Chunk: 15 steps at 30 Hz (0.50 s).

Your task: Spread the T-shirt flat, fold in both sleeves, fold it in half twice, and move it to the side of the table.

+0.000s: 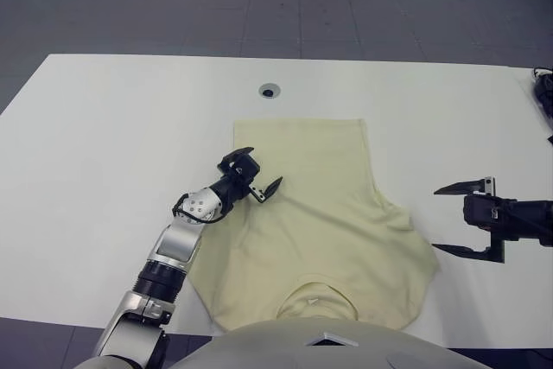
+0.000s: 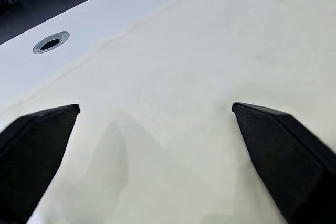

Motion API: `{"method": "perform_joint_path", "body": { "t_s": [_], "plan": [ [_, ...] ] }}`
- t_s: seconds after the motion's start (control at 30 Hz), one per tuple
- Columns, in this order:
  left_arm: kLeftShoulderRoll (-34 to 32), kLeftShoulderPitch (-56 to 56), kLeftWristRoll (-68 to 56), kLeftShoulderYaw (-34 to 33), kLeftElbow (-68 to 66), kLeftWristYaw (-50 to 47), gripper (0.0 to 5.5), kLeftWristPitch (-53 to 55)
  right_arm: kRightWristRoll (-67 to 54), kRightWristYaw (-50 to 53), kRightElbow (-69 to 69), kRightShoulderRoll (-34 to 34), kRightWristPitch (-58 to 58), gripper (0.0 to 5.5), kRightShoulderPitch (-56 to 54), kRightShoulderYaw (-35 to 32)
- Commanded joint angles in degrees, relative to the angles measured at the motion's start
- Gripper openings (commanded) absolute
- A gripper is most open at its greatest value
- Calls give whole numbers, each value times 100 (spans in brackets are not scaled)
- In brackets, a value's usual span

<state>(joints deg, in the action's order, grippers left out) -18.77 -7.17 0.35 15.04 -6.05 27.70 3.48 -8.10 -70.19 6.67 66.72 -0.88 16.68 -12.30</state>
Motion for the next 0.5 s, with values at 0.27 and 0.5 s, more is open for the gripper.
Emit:
{"method": "perform_joint_path", "body": {
  "t_s": [0.27,0.5],
  "plan": [
    [-26,134,79,-64,85,25,540,17,348,-306,-281,-8,-395,537,189,434],
    [-22,98,85,-65,65,58,540,4,622,48,-313,-386,-543,537,-4,944]
  ]
}}
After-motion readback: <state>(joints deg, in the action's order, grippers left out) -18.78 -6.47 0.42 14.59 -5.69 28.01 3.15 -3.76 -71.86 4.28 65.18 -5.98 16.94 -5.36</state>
